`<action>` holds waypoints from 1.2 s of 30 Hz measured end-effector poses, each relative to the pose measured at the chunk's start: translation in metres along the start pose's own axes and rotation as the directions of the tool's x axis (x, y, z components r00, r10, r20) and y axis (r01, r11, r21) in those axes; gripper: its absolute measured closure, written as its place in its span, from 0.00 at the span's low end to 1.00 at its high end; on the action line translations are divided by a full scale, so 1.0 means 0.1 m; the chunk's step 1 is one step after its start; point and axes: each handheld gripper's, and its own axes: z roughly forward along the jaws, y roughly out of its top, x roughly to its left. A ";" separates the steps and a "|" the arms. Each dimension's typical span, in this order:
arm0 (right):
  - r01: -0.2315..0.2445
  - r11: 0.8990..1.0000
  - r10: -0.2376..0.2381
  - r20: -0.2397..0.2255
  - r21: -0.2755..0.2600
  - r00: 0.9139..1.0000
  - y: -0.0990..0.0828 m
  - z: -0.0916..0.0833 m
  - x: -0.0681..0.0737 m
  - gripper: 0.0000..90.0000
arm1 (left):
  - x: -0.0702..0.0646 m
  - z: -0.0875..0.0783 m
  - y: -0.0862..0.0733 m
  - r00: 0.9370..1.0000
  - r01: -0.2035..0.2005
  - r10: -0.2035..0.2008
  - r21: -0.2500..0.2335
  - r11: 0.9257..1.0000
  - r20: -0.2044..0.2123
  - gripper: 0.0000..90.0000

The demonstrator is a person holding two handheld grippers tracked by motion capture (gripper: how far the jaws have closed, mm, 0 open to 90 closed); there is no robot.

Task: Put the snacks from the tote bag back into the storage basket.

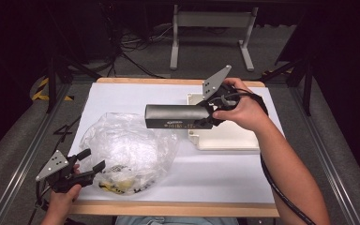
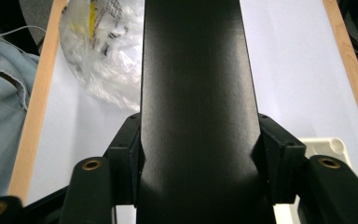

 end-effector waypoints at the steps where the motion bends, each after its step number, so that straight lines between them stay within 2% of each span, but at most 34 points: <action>1: -0.001 1.000 0.001 0.004 0.002 1.000 -0.03 -0.02 -0.01 0.48 | 0.00 0.00 0.00 1.000 -0.001 0.001 0.000 1.000 0.000 0.27; 12: -0.040 0.999 0.038 0.037 0.035 0.999 -0.31 -0.29 -0.07 0.48 | 0.00 0.01 0.00 1.000 0.002 -0.002 -0.004 1.000 -0.005 0.27; 19: -0.065 0.997 0.063 0.053 0.041 0.997 -0.44 -0.39 -0.10 0.48 | 0.00 0.00 -0.01 1.000 0.002 -0.002 -0.003 1.000 -0.011 0.27; 27: -0.111 0.993 0.107 0.080 0.049 0.991 -0.64 -0.52 -0.18 0.47 | 0.00 -0.01 -0.02 1.000 0.005 -0.005 -0.002 1.000 -0.017 0.27; 28: -0.125 0.991 0.120 0.096 0.046 0.988 -0.70 -0.55 -0.21 0.47 | 0.00 -0.01 -0.02 1.000 0.006 -0.006 -0.002 1.000 -0.018 0.27; 36: -0.145 0.987 0.137 0.120 0.063 0.983 -0.87 -0.63 -0.28 0.47 | 0.00 0.00 -0.02 1.000 0.009 -0.009 0.000 1.000 -0.021 0.27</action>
